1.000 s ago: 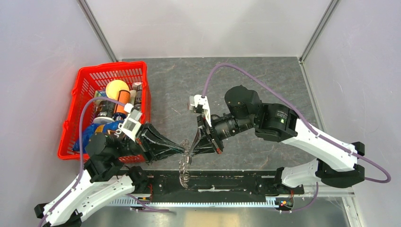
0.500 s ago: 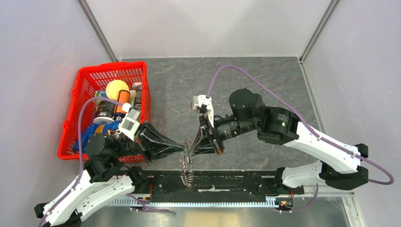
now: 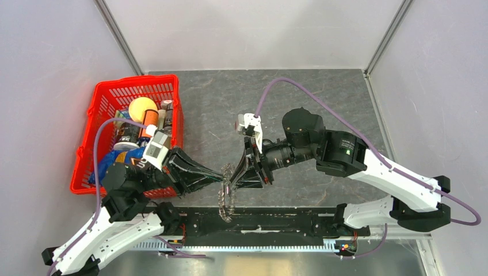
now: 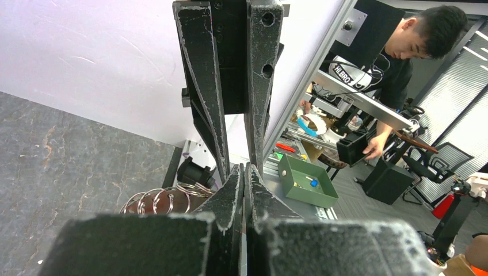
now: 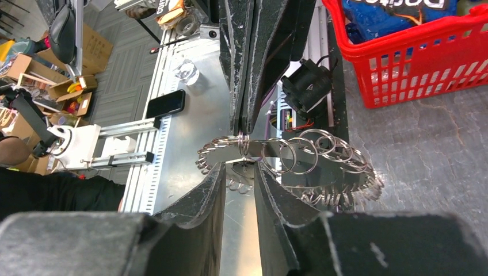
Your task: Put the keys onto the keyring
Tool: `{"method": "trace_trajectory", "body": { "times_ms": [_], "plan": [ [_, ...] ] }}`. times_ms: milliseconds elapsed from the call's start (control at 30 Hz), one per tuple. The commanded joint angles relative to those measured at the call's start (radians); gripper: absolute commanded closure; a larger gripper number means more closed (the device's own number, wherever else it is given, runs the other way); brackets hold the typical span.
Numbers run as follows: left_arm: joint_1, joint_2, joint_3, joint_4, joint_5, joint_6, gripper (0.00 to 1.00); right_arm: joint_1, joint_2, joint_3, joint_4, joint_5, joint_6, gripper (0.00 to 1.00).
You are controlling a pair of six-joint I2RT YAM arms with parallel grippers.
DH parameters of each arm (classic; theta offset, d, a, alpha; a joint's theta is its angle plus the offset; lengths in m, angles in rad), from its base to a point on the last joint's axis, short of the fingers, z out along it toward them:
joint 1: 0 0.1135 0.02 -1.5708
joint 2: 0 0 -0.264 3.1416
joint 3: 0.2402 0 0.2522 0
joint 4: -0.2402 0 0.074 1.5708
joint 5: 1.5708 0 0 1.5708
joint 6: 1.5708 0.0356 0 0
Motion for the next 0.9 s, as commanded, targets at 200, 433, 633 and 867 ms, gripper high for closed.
{"method": "trace_trajectory", "body": {
  "times_ms": [200, 433, 633, 867],
  "plan": [
    [0.001, -0.016, 0.001, 0.072, -0.028, -0.007, 0.98, 0.006, 0.001, 0.053, 0.064, 0.034, -0.011, 0.69],
    [0.000, -0.021, -0.003, 0.073, -0.036, -0.007, 0.98, 0.006, 0.013, 0.055, 0.083, 0.030, -0.003, 0.68],
    [0.000, -0.027, -0.006, 0.076, -0.050, -0.005, 0.98, 0.006, 0.025, 0.051, 0.092, 0.017, 0.002, 0.70],
    [-0.001, -0.030, -0.006, 0.077, -0.056, -0.004, 0.98, 0.006, 0.029, 0.047, 0.097, 0.016, 0.004, 0.75]
  ]
}}
